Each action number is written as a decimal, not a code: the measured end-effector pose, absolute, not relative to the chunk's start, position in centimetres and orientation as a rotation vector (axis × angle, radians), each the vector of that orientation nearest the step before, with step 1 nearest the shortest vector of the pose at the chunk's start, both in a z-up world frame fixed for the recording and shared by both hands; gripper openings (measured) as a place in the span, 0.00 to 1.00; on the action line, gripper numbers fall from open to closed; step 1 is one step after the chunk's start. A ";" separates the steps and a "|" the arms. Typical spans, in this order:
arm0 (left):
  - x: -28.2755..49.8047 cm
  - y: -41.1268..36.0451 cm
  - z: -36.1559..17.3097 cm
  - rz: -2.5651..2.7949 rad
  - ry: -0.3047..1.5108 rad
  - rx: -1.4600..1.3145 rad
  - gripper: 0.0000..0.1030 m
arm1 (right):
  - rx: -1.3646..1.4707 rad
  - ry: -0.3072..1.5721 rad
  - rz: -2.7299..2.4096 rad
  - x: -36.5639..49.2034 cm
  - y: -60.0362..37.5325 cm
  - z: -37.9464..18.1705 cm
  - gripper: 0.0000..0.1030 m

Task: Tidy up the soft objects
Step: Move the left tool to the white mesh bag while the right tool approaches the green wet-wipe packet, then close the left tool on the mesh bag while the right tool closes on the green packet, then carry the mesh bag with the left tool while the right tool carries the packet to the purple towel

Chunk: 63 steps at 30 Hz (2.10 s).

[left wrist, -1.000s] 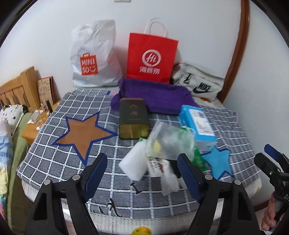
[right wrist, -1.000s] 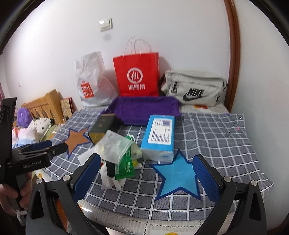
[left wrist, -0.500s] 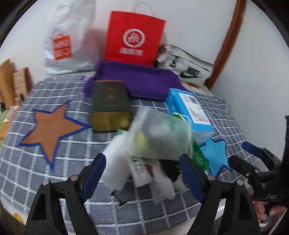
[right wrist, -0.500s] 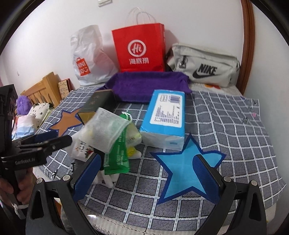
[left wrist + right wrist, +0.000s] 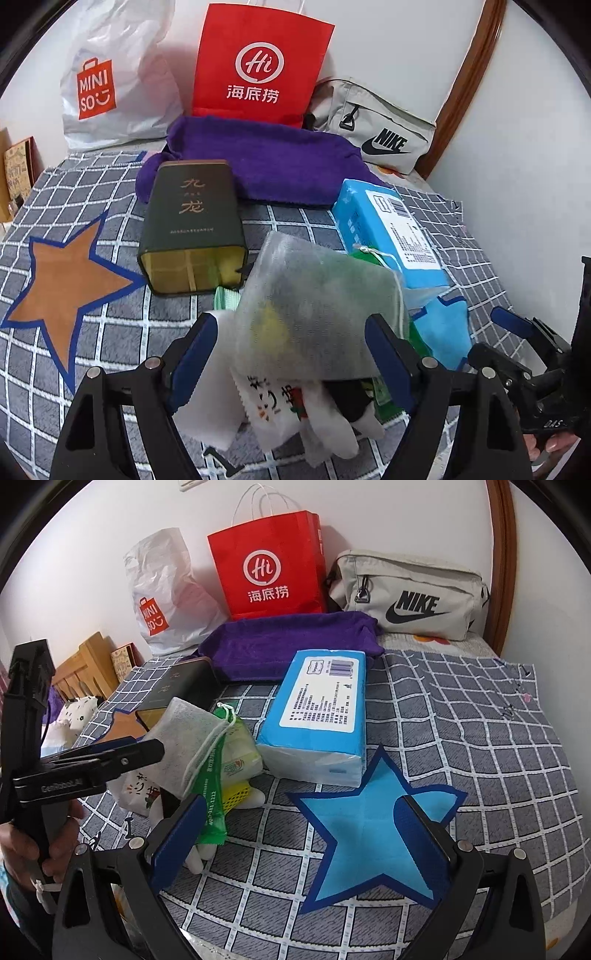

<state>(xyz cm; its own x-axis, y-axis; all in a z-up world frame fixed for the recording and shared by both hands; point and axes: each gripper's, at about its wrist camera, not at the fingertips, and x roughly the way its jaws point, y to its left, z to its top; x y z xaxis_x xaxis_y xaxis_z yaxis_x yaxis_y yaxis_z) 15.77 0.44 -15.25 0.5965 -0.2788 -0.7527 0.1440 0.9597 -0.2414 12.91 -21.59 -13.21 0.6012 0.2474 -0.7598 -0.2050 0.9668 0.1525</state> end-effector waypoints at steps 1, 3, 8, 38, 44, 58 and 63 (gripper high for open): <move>16.0 0.3 -15.3 -0.240 0.901 -0.153 0.78 | 0.050 0.891 0.262 13.0 -21.6 -13.4 0.98; 16.0 0.3 -15.3 -0.247 0.885 -0.155 0.69 | 0.053 0.896 0.265 13.2 -21.7 -13.6 0.98; 16.2 0.0 -15.8 -0.289 0.896 -0.148 0.40 | 0.056 0.894 0.290 13.4 -21.4 -13.8 0.98; 13.6 12.3 -15.9 -0.009 0.874 -0.221 0.10 | -0.059 0.939 0.347 15.5 -14.2 -16.3 0.81; 13.7 12.7 -17.2 0.023 0.911 -0.212 0.10 | -0.027 0.969 0.379 15.9 -14.2 -16.8 0.44; 13.8 13.2 -18.5 -0.013 0.939 -0.277 0.38 | -0.044 0.936 0.298 13.1 -19.5 -14.6 0.35; 14.4 12.3 -18.4 -0.035 0.932 -0.253 0.60 | -0.100 0.993 0.227 13.7 -20.9 -16.1 0.36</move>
<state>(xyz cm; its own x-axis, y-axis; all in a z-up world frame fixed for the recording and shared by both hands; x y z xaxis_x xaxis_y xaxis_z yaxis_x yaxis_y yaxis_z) 14.45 12.27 -18.42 0.5979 -0.1391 -0.7894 -0.0791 0.9698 -0.2308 13.71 -20.91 -16.11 0.5250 0.1442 -0.8388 -0.2351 0.9718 0.0199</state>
